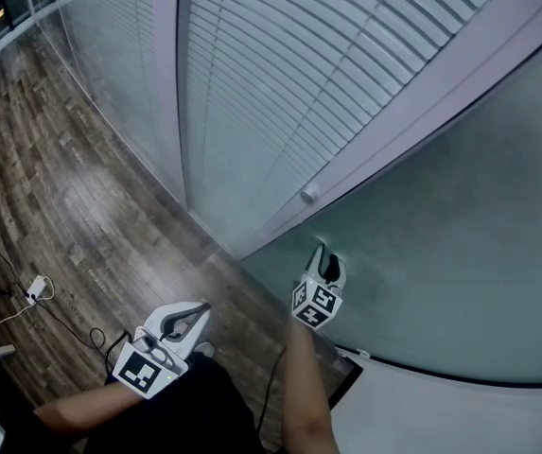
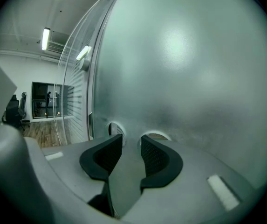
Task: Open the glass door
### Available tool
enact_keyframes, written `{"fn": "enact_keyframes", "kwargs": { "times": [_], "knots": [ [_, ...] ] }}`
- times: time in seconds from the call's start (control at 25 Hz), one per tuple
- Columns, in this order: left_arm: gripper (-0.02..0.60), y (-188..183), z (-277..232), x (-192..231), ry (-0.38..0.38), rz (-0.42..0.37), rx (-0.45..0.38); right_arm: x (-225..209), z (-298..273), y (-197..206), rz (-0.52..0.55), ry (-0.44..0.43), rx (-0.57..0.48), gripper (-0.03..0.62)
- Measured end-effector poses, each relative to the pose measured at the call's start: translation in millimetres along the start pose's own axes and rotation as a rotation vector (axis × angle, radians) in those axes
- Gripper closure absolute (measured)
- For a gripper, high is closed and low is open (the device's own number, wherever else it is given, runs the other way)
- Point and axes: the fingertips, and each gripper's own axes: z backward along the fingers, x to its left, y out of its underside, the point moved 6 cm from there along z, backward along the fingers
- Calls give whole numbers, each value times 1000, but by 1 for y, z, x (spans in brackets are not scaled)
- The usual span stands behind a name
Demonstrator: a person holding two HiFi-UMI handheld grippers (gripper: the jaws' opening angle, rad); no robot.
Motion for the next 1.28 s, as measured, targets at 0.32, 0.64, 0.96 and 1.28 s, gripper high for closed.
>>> {"fn": "enact_keyframes", "kwargs": {
  "times": [0.32,0.64,0.96,1.28],
  "knots": [
    [581,1,2,-2,1,20,15,-2,1,2,-30,10,-18,476],
    [581,4,4,-3,12,19,16,1,2,4,-60,23,-5,480],
    [581,-5,14,-8,33,11,-23,5,14,2,-82,15,-8,485],
    [581,2,35,-4,18,12,-29,8,28,9,-74,13,-13,487]
  ]
}}
